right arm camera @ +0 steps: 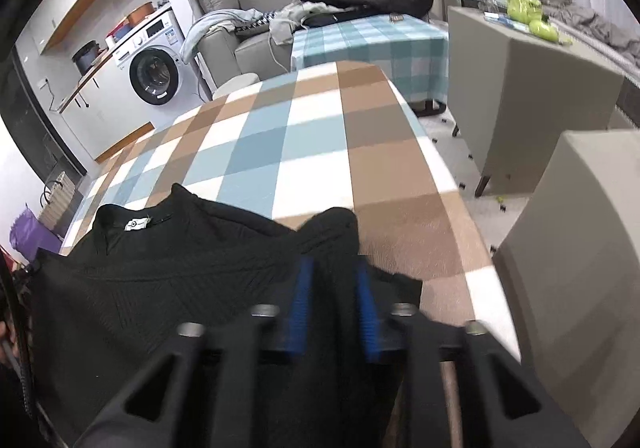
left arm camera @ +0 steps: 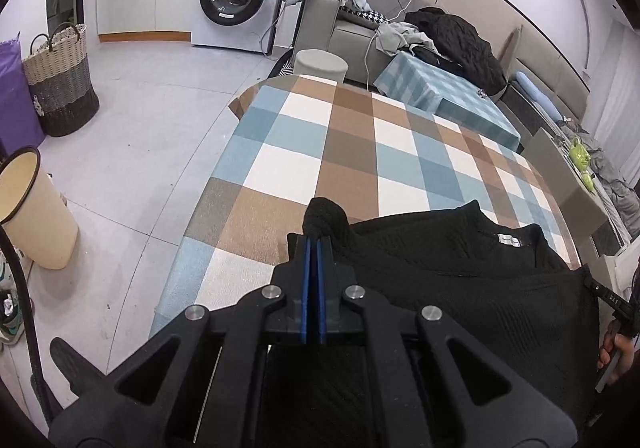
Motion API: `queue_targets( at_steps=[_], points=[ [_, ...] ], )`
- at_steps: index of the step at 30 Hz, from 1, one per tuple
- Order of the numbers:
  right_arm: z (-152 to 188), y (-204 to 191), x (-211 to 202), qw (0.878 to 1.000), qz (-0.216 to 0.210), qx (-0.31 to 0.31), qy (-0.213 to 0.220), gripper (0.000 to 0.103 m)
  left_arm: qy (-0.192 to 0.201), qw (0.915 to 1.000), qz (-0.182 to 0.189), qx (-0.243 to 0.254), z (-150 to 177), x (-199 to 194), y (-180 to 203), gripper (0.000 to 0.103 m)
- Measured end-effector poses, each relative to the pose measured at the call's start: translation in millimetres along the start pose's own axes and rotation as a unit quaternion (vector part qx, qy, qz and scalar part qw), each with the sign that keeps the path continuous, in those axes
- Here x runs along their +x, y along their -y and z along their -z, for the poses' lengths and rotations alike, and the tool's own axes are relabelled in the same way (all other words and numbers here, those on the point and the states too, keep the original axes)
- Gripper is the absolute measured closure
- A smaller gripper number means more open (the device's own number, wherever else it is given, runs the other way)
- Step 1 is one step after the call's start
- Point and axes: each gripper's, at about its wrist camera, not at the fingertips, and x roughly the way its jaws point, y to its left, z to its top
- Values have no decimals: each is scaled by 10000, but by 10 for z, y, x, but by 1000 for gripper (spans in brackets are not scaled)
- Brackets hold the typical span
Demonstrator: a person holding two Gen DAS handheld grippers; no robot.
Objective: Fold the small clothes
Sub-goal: 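Release the hem with both grippers and hover above the flat sweater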
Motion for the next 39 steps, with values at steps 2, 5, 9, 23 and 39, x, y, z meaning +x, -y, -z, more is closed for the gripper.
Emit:
queue_targets(
  at_steps=[2, 5, 9, 23, 39],
  points=[
    [-3, -32, -199, 9990, -178, -86, 391, 98, 79, 9999, 66, -11, -3, -66, 4, 102],
    [-87, -72, -471, 9963, -222, -139, 816, 98, 234, 9994, 236, -33, -54, -190, 14, 102],
    [-310, -120, -520, 9948, -85, -99, 1010, 98, 389, 9990, 207, -41, -201, -187, 27, 102],
    [259, -229, -413, 9992, 363, 36, -187, 62, -134, 9979, -421, 465, 128, -75, 140, 51],
    [1411, -1529, -554, 9748, -348, -2117, -619, 35, -666, 9798, 899, 1659, 1502, -602, 1435, 36]
  ],
)
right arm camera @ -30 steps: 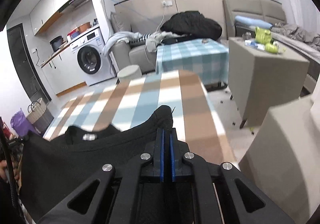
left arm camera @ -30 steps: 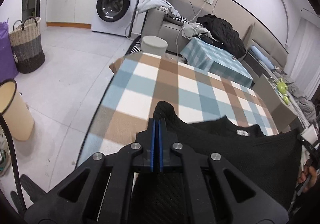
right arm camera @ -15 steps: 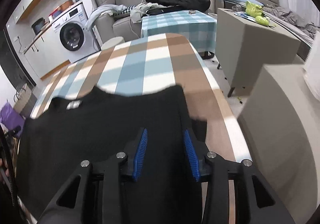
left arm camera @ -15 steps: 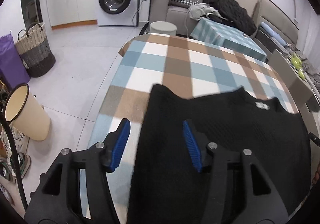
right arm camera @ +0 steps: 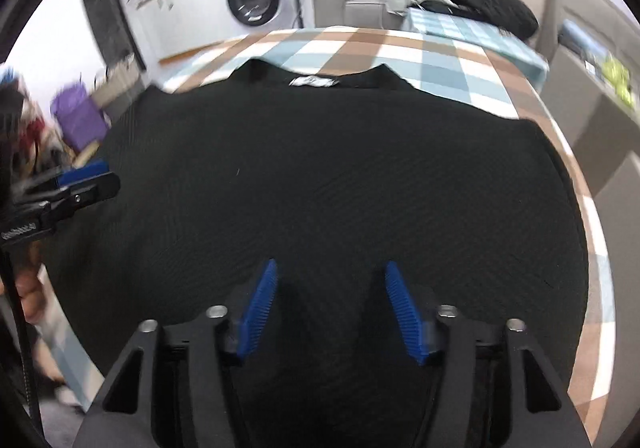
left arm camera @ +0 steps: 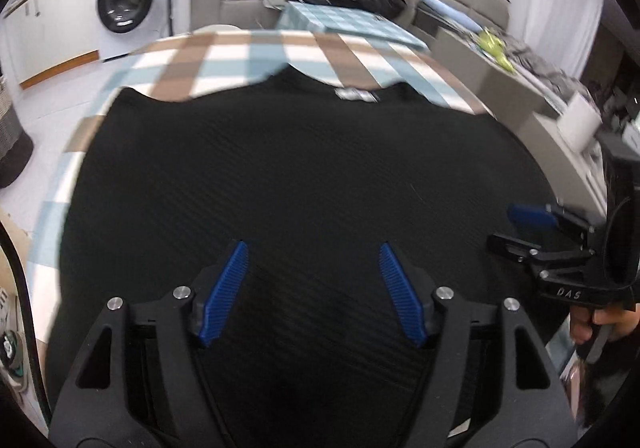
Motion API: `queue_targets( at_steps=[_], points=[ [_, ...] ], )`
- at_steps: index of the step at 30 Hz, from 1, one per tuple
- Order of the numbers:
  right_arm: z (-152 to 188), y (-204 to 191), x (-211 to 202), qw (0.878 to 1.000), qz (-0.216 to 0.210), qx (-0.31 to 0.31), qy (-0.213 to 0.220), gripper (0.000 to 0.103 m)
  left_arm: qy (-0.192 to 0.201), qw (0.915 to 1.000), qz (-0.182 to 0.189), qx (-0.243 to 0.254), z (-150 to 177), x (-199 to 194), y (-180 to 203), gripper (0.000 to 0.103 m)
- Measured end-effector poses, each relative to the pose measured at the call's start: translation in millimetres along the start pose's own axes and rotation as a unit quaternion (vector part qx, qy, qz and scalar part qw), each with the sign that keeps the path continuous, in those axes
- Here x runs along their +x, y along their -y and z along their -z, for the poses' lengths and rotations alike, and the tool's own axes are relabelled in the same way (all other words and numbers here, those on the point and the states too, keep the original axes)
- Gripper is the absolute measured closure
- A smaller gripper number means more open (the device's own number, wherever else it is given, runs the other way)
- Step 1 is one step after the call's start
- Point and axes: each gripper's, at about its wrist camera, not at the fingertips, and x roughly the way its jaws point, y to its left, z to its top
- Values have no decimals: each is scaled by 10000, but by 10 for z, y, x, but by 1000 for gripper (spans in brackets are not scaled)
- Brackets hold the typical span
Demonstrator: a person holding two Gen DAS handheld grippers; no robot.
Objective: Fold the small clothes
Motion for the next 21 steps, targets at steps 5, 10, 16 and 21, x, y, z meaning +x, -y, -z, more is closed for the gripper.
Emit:
queue_targets(
  at_steps=[5, 10, 16, 21],
  points=[
    [222, 132, -121, 9996, 250, -120, -43, 32, -209, 9986, -332, 341, 235, 46, 111, 35],
    [526, 519, -410, 9978, 511, 411, -51, 31, -251, 9983, -353, 383, 458, -153, 37, 33],
    [806, 811, -771, 9915, 537, 1182, 53, 30, -310, 9978, -516, 286, 679, -371, -48, 28],
    [1193, 1268, -1032, 9564, -51, 2916, 121, 31, -371, 9977, -540, 183, 758, -468, -95, 25]
  ],
)
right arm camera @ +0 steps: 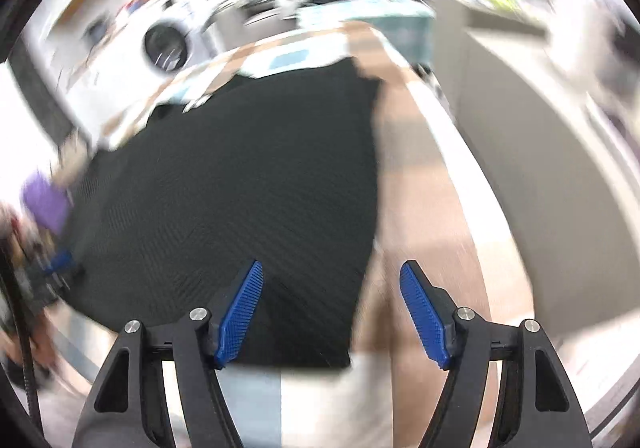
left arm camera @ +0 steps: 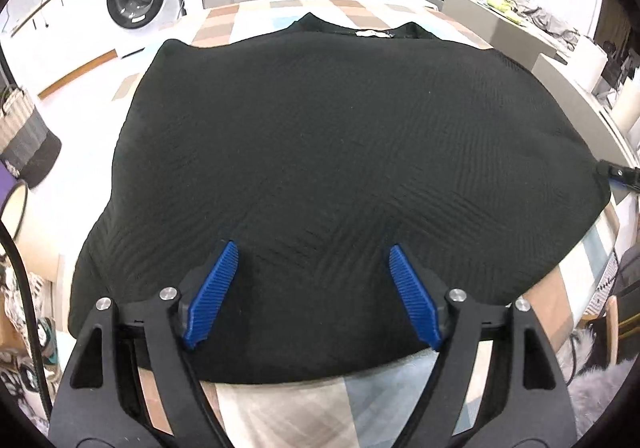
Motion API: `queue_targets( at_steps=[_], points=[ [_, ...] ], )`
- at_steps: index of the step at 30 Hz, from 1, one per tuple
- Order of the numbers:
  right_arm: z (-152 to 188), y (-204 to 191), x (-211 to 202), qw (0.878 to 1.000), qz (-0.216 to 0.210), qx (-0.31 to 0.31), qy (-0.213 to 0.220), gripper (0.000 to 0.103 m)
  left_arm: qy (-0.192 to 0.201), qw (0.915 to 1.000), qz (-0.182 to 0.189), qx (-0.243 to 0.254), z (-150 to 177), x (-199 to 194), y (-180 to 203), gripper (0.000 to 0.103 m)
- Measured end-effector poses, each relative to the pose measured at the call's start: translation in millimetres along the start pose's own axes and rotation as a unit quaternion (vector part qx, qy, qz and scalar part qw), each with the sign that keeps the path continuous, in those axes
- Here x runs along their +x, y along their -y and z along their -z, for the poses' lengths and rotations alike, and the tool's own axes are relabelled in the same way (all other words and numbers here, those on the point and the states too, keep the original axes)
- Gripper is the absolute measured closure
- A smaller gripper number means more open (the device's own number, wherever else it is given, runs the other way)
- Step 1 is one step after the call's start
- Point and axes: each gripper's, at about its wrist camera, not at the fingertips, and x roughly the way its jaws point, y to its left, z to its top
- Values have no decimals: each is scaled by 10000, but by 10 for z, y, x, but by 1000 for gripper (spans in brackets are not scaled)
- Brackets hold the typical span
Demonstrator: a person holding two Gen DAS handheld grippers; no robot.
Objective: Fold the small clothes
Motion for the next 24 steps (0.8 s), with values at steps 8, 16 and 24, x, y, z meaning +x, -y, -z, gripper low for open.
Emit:
queue_targets(
  at_steps=[8, 16, 24],
  points=[
    [82, 3, 46, 9984, -519, 216, -116, 70, 3, 10000, 12, 16, 5, -5, -3, 21],
    [-46, -178, 100, 9991, -8, -415, -132, 97, -55, 9992, 120, -376, 104, -87, -107, 21],
    [-179, -275, -124, 9983, -73, -410, 411, 71, 172, 9921, 382, -1187, 314, -431, -452, 21]
  ],
)
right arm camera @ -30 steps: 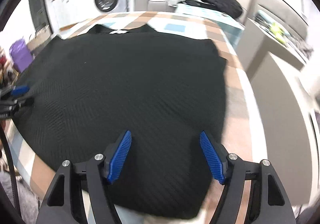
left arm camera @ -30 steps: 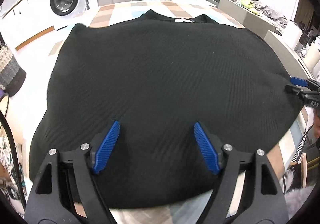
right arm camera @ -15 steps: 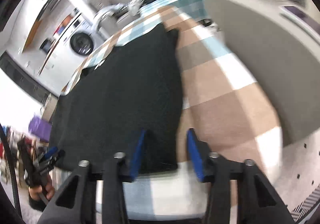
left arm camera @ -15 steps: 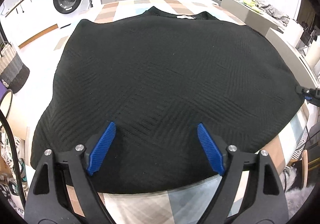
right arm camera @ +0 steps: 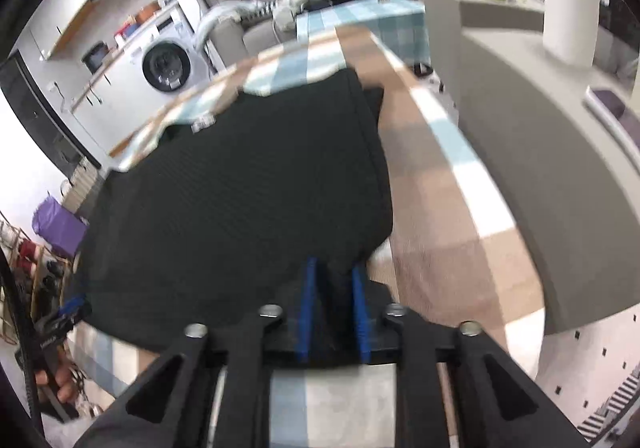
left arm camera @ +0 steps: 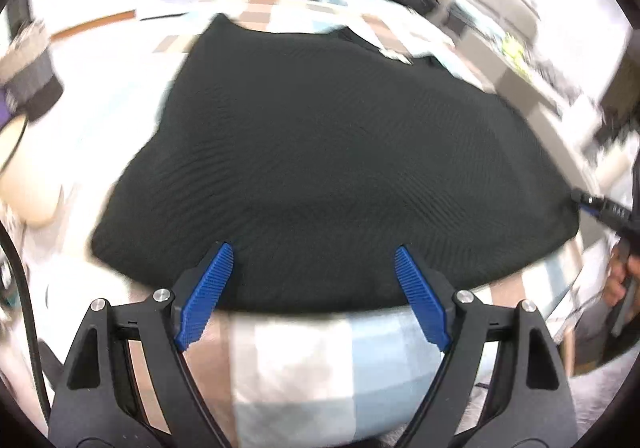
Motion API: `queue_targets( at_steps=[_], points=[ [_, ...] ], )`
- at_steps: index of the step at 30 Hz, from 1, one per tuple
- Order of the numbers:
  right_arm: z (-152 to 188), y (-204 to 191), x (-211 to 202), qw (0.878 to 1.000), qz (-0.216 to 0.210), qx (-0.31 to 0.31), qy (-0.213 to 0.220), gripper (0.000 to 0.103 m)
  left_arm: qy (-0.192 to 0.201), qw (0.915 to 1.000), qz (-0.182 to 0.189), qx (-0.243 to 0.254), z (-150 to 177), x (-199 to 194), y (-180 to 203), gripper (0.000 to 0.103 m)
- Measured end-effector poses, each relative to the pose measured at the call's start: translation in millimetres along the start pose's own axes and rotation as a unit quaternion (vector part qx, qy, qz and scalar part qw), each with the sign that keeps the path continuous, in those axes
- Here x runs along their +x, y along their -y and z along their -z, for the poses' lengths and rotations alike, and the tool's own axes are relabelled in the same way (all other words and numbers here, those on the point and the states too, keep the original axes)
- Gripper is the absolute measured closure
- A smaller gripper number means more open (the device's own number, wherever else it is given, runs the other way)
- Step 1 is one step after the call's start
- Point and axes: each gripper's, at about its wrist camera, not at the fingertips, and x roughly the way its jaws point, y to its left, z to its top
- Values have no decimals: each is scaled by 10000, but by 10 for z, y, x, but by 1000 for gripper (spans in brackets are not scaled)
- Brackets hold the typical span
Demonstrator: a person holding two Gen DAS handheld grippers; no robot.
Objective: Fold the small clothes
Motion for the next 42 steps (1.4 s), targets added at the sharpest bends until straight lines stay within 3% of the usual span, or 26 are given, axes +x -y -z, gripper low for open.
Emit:
queue_targets(
  at_steps=[1, 5, 7, 9, 12, 14, 15, 16, 20, 25, 27, 29, 30, 39, 40, 42],
  points=[
    [-55, -10, -22, 9999, -46, -4, 102, 63, 73, 9997, -31, -219, 18, -71, -104, 21],
    [-162, -96, 15, 9993, -286, -64, 223, 53, 230, 9940, -354, -1005, 65, -240, -487, 23],
    [-166, -164, 61, 9990, -408, -65, 164, 52, 245, 9893, -475, -1356, 66, -249, -639, 25],
    [-162, -219, 123, 9987, -483, -99, 99, 52, 210, 9846, -528, -1653, 60, -210, -752, 34],
    [-135, -304, 175, 9984, -516, -209, 85, 52, 362, 9805, -563, -1850, 34, -190, -811, 53],
    [-134, -346, 189, 9983, -510, -276, 103, 52, 371, 9794, -585, -1899, -14, -136, -810, 73],
    [-139, -364, 187, 9981, -519, -304, 119, 52, 450, 9782, -597, -1935, -43, -129, -784, 89],
    [-154, -378, 211, 9980, -524, -331, 130, 52, 561, 9779, -595, -1922, -69, -151, -764, 96],
    [-186, -412, 217, 9976, -531, -410, 159, 52, 825, 9802, -783, -1623, -83, -285, -618, 96],
    [-204, -434, 368, 9978, -502, -435, -30, 52, 691, 9745, -559, -2060, 16, -220, -776, 94],
    [-204, -472, 392, 9971, -581, -491, -46, 52, 652, 9761, -626, -1976, -10, -191, -756, 84],
    [-204, -510, 411, 9964, -650, -533, -61, 52, 583, 9785, -649, -1869, -29, -123, -719, 53],
    [-200, -527, 419, 9962, -677, -552, -71, 52, 621, 9787, -583, -1867, -31, -103, -704, 52],
    [-143, -738, 550, 9935, -714, -856, -219, 50, 867, 9754, -662, -1916, -250, 221, -617, 52],
    [-136, -769, 566, 9932, -693, -906, -227, 49, 897, 9745, -670, -1945, -270, 241, -627, 56],
    [-131, -841, 607, 9923, -628, -1041, -242, 49, 911, 9736, -717, -1966, -311, 293, -638, 78]
  ],
)
